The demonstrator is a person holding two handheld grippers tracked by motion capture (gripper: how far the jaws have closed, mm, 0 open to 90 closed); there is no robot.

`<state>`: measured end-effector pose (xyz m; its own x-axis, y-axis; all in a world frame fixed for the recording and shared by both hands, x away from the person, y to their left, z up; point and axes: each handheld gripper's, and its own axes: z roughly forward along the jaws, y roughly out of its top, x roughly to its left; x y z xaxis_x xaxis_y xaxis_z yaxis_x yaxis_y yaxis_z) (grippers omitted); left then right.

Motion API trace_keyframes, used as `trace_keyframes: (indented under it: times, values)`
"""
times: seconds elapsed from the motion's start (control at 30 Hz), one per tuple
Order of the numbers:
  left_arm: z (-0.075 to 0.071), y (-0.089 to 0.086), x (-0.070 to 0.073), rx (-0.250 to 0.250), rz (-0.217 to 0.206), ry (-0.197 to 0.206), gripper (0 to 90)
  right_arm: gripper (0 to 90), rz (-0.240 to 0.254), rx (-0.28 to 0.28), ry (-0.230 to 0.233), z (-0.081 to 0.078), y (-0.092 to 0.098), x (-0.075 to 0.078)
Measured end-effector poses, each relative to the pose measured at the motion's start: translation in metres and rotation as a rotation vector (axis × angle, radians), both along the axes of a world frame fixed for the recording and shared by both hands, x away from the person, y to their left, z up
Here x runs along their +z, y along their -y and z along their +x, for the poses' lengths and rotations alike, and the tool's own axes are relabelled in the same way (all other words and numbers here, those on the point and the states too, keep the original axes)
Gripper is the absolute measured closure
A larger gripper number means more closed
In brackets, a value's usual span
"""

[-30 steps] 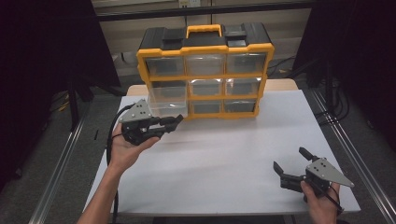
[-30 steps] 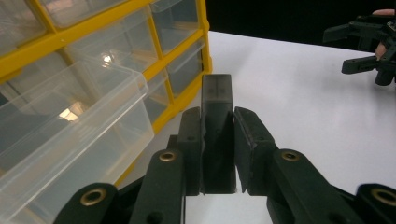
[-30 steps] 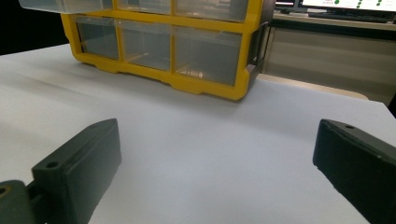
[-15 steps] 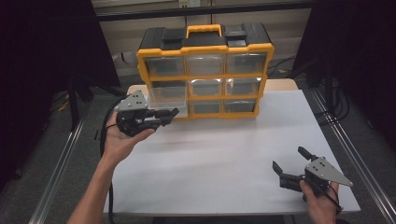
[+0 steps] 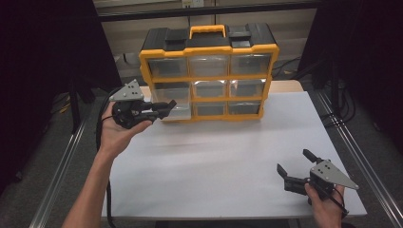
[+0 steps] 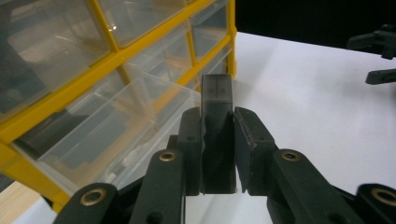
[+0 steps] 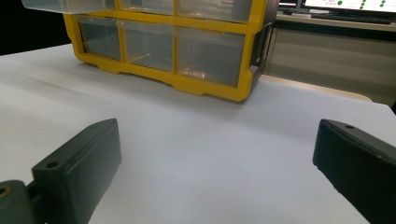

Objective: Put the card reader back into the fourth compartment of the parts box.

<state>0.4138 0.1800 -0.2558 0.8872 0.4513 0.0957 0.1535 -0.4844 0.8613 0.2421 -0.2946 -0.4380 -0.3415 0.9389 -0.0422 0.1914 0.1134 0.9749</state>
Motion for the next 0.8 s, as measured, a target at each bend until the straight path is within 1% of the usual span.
trace_keyframes:
  times: [0.13,0.17,0.23,0.3,0.43,0.5,0.63,0.7,0.8]
  values:
    - [0.005,-0.001,0.007,0.017,0.011,0.001,73.7,1.1,0.000,0.000,0.000,0.000,0.000,0.000]
    - [0.007,-0.002,0.009,0.017,0.023,0.002,73.7,1.1,-0.001,0.001,0.000,0.000,0.000,0.000]
    - [0.009,-0.003,0.011,0.023,0.023,0.001,73.7,1.1,0.000,0.000,0.000,0.000,0.000,0.000]
    - [0.010,-0.005,0.013,0.025,0.038,0.004,73.7,1.1,0.000,0.000,-0.001,0.000,0.000,0.000]
    - [0.015,-0.006,0.018,0.048,0.061,0.003,73.8,1.2,-0.001,0.001,0.000,0.000,0.000,0.000]
    - [0.018,-0.006,0.020,0.053,0.064,0.001,73.7,1.1,-0.002,0.001,0.001,0.000,0.000,0.000]
    - [0.023,-0.003,0.024,0.058,0.084,-0.001,73.7,1.1,0.000,0.001,-0.001,0.000,0.000,0.000]
    - [0.026,0.000,0.027,0.056,0.105,0.000,73.7,1.1,-0.002,0.002,0.000,0.000,0.000,0.000]
    - [0.031,0.003,0.029,0.062,0.118,-0.006,73.7,1.1,0.000,0.002,-0.001,0.000,0.000,0.000]
